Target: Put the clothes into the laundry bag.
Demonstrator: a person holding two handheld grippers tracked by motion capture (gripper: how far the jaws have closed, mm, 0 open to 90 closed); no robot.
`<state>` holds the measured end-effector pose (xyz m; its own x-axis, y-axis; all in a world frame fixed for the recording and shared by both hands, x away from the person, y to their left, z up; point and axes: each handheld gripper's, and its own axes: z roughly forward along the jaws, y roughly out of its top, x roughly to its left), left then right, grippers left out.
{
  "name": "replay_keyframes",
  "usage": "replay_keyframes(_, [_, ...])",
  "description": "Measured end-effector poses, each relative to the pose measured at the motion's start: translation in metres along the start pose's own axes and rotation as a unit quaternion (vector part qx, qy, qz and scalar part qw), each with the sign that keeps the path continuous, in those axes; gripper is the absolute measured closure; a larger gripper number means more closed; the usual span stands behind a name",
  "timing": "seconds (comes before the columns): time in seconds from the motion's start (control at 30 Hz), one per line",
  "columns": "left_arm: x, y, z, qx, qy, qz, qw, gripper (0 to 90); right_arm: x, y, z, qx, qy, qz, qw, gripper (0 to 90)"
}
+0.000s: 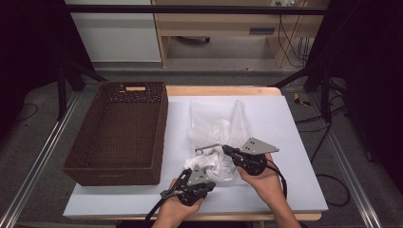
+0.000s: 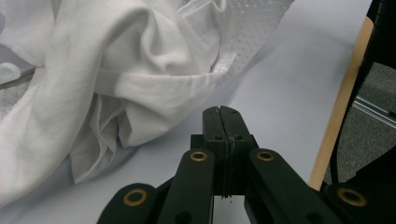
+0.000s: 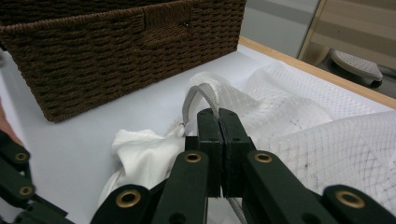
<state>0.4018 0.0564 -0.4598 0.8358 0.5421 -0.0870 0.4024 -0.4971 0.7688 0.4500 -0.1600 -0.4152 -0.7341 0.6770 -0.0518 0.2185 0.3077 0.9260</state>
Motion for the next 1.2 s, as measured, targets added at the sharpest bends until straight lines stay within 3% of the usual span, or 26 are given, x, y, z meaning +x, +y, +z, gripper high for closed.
replay_keyframes(0.23, [0.003, 0.000, 0.017, 0.029, 0.004, 0.009, 0.9995, 89.8, -0.003, 0.000, -0.002, -0.002, -0.003, 0.004, 1.0000, 89.5])
replay_keyframes(0.37, [0.009, 0.003, 0.020, 0.022, 0.011, 0.003, 0.9997, 89.9, -0.006, -0.001, -0.002, 0.000, -0.004, 0.009, 1.0000, 89.5])
replay_keyframes(0.43, [0.013, 0.008, 0.021, 0.018, 0.024, 0.011, 0.9995, 89.9, -0.005, -0.001, -0.003, -0.001, -0.004, 0.009, 0.9999, 89.5])
replay_keyframes(1.03, [0.021, 0.030, 0.036, 0.011, 0.032, 0.020, 0.9992, 90.0, -0.011, -0.005, -0.004, 0.008, -0.008, 0.020, 0.9997, 89.5])
replay_keyframes(1.2, [0.024, 0.036, 0.042, 0.005, 0.034, 0.011, 0.9993, 90.0, -0.013, -0.006, -0.004, 0.010, -0.008, 0.021, 0.9997, 89.5])
